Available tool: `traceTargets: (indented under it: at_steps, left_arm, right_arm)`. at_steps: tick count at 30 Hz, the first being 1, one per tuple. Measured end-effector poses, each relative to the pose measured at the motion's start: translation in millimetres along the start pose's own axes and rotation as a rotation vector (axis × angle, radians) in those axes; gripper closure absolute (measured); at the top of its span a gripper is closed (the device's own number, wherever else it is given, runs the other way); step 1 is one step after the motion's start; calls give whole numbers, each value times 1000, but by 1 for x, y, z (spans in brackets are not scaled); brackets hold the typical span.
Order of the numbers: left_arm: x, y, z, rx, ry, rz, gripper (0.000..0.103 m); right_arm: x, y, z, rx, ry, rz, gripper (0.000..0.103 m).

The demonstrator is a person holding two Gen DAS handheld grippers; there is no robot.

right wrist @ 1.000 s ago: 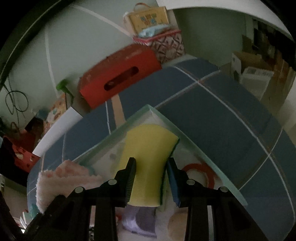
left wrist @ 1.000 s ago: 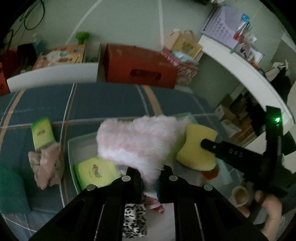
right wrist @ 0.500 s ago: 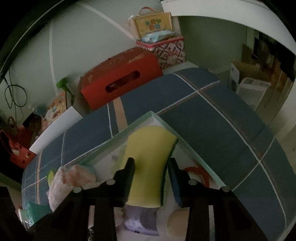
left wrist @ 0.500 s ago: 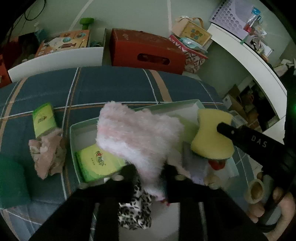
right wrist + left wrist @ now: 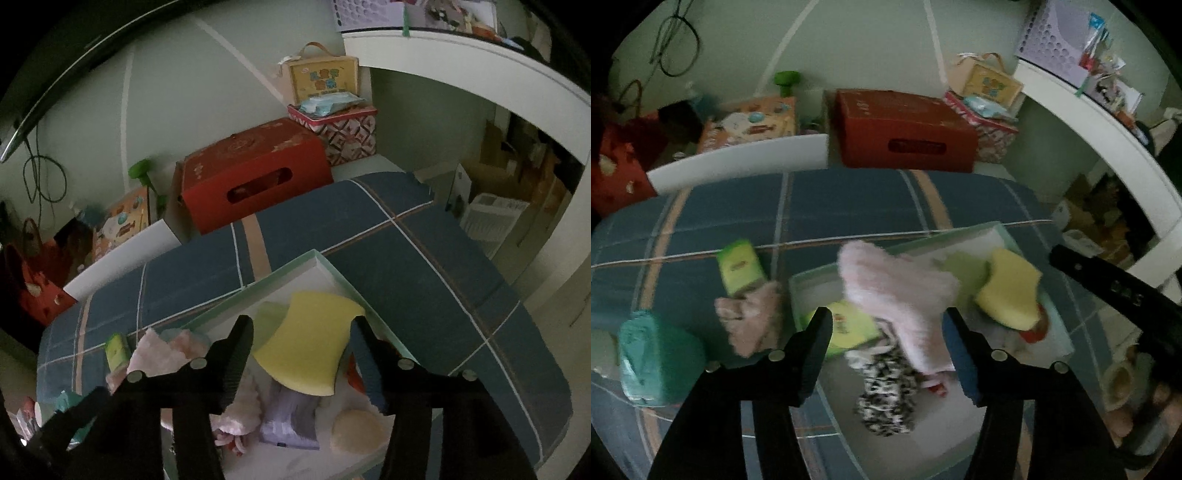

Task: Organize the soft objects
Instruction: 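Open both tools to drop the sponge and fluffy cloth into the tray, then withdraw both tools toward the green tissue pack and crumpled pink cloth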

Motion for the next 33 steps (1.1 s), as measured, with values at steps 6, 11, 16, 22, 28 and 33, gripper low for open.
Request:
traceTargets:
  at_steps: [6,11,16,22,28,33]
  left_arm:
    - [24,0,3,-17,49,76,19]
    - [48,0,5,-27,106,122,16]
    - [75,-4,4,-12,167,174,16]
    - [98,4,3,-28,218,184,16]
    - [114,16,3,-53,245,192,16]
    - [129,27,2,-71,258,230,16]
  right_arm:
    - [6,-1,-2,5,28,-50,25]
    - [8,-9,-4,16,33,-80,1]
    - [14,-18,-6,29,49,-104,0]
    - [31,-19,-10,37,83,-88,0]
    - [57,-18,-16,34,132,-63,0]
    - [85,-14,-23,26,186,-30,0]
Point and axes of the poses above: each gripper's, at about its wrist camera, not at the fingertips, and y roughly against the way its jaws point, x to its left, z to its top, the point moved 6 cm from there along -y, roughly the way its jaws point, and after that the axes turned 11 degrees about x, right-handed, at the moved point
